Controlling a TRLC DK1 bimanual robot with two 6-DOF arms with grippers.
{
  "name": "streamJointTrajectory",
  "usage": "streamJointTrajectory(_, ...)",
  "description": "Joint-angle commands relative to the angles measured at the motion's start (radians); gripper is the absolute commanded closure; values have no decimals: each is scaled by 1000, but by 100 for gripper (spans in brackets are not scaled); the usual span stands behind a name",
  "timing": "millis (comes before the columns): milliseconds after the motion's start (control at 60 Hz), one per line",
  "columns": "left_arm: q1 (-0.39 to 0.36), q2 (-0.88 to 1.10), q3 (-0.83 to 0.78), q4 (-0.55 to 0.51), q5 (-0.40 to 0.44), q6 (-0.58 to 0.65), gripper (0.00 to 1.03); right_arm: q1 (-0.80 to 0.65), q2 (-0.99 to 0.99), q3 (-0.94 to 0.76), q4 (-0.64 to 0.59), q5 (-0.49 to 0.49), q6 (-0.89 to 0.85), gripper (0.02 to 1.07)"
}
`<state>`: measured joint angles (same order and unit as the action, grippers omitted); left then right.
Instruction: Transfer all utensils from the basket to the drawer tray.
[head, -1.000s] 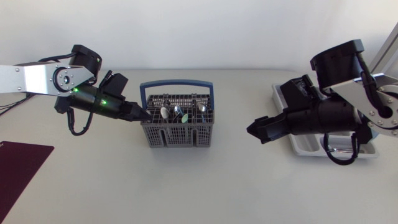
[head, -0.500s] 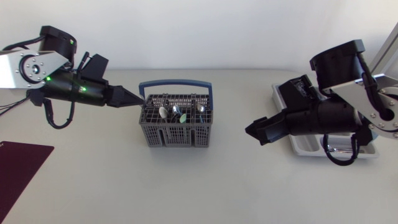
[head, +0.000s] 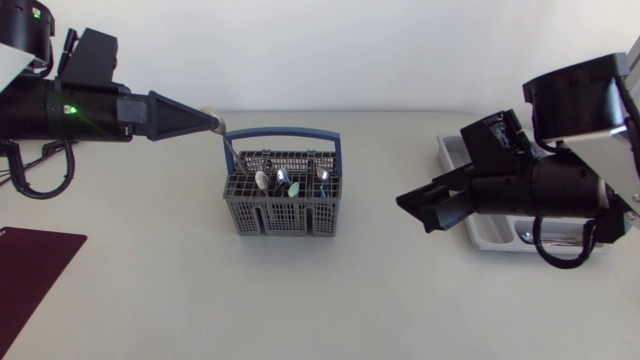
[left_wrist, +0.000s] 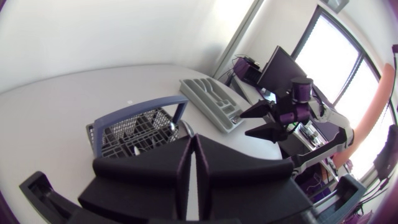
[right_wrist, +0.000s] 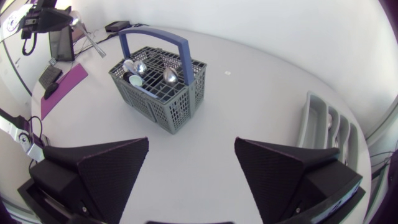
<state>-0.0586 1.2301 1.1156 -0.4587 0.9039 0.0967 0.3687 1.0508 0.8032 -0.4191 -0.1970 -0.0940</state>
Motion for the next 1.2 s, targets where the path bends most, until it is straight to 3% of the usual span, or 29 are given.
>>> streamJointTrajectory(0, -27, -46, -31, 9, 36, -25, 99, 30, -31, -24, -3, 7, -52, 7)
streamJointTrajectory(267, -199, -95, -94, 66, 49, 8, 99, 119, -64, -15, -58, 30, -115, 7)
streamJointTrajectory(633, -443, -64, -115, 25, 50, 109, 99, 283, -92, -10, -112, -124, -188, 7)
streamJointTrajectory(817, -514, -54, -131, 3, 53, 150, 99, 315, -112, -13, -107, -186, -217, 7)
streamJointTrajectory(983, -538, -35, -120, -32, 84, 181, 99, 335, -133, -36, -101, -251, -242, 15)
streamJointTrajectory(1183, -573, -17, -100, -37, 93, 184, 99, 368, -152, -75, -46, -266, -250, 40)
